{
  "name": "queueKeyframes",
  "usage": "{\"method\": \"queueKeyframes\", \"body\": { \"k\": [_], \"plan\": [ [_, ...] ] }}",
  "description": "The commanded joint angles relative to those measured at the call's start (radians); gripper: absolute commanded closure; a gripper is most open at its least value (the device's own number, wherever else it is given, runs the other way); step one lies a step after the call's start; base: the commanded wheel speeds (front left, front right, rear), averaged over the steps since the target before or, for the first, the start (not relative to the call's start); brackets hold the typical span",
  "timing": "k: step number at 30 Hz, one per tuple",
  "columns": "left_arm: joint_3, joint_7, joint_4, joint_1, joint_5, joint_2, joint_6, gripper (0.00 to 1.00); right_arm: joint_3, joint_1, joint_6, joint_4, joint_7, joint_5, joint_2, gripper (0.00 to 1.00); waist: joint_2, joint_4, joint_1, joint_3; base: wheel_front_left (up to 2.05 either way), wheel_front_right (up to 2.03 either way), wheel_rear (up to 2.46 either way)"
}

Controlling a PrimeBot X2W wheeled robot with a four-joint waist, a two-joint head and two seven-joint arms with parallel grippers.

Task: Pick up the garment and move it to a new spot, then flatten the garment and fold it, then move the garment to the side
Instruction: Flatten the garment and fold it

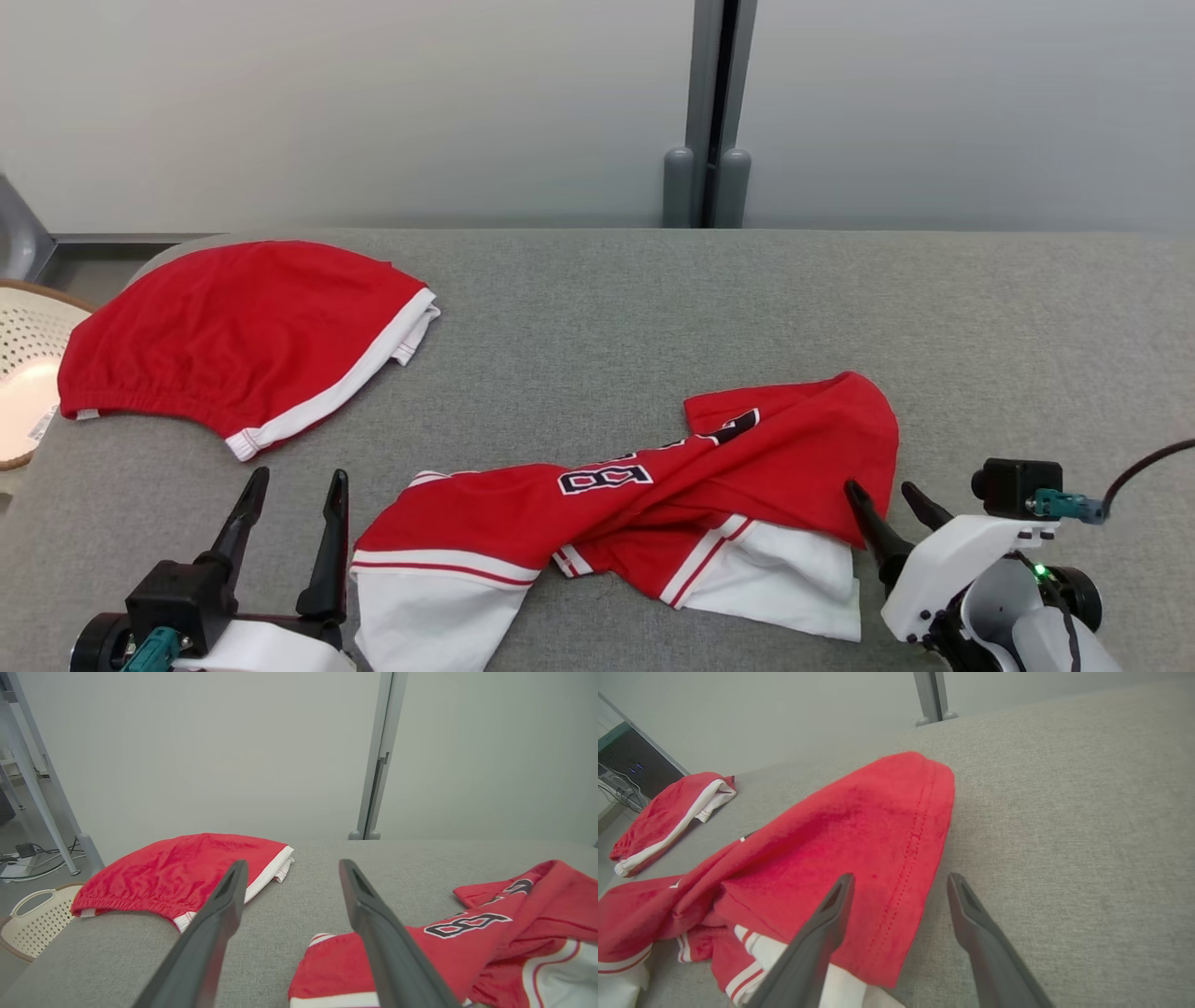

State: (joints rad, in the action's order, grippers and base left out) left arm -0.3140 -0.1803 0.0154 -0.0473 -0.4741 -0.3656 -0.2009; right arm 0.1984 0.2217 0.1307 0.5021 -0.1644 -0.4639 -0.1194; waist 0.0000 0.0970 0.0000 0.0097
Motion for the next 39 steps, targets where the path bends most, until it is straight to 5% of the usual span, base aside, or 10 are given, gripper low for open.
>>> {"method": "queueKeyframes", "body": {
  "k": [1, 5, 6, 7, 8, 21, 27, 39],
  "plan": [
    [0.000, 0.000, -0.004, 0.011, -0.001, 0.000, -0.003, 0.00, -0.009, 0.004, 0.000, 0.007, -0.024, -0.018, -0.013, 0.00, 0.0000, 0.015, 0.0000, 0.003, 0.00, 0.00, 0.00],
    [0.001, 0.002, -0.008, 0.011, -0.006, 0.001, -0.008, 0.00, -0.009, 0.020, 0.000, -0.005, -0.061, -0.057, -0.020, 0.00, 0.0000, 0.033, 0.0000, 0.004, 0.00, 0.00, 0.00],
    [0.002, 0.002, -0.008, 0.009, -0.008, 0.001, -0.010, 0.00, -0.009, 0.019, 0.000, -0.013, -0.057, -0.063, -0.022, 0.50, 0.0000, 0.035, 0.0000, 0.005, 0.00, 0.00, 0.00],
    [0.003, 0.004, -0.010, 0.009, -0.009, 0.001, -0.011, 0.00, -0.010, 0.015, 0.000, -0.019, -0.055, -0.068, -0.026, 0.85, 0.0000, 0.037, 0.0000, 0.006, 0.00, 0.00, 0.00],
    [0.004, 0.004, -0.011, 0.008, -0.011, 0.002, -0.011, 0.00, -0.010, 0.012, 0.000, -0.024, -0.056, -0.074, -0.029, 1.00, 0.0000, 0.038, 0.0000, 0.006, 0.00, 0.00, 0.00],
    [-0.004, 0.008, -0.027, 0.016, -0.029, 0.009, -0.006, 0.00, 0.002, 0.038, 0.000, -0.136, -0.002, -0.153, -0.046, 1.00, 0.0000, 0.039, 0.0000, -0.004, 0.00, 0.00, 0.00],
    [-0.010, 0.008, -0.037, 0.000, -0.039, 0.011, -0.010, 0.00, 0.045, -0.013, 0.000, -0.304, -0.155, -0.312, -0.137, 1.00, 0.0000, 0.047, 0.0000, -0.013, 0.00, 0.00, 0.00],
    [-0.004, 0.003, -0.054, -0.005, -0.052, 0.007, -0.009, 0.00, -0.062, -0.287, 0.000, -0.622, -0.488, -0.468, -0.252, 1.00, 0.0000, 0.000, 0.0000, 0.014, 0.00, 0.00, 0.00]
  ]
}}
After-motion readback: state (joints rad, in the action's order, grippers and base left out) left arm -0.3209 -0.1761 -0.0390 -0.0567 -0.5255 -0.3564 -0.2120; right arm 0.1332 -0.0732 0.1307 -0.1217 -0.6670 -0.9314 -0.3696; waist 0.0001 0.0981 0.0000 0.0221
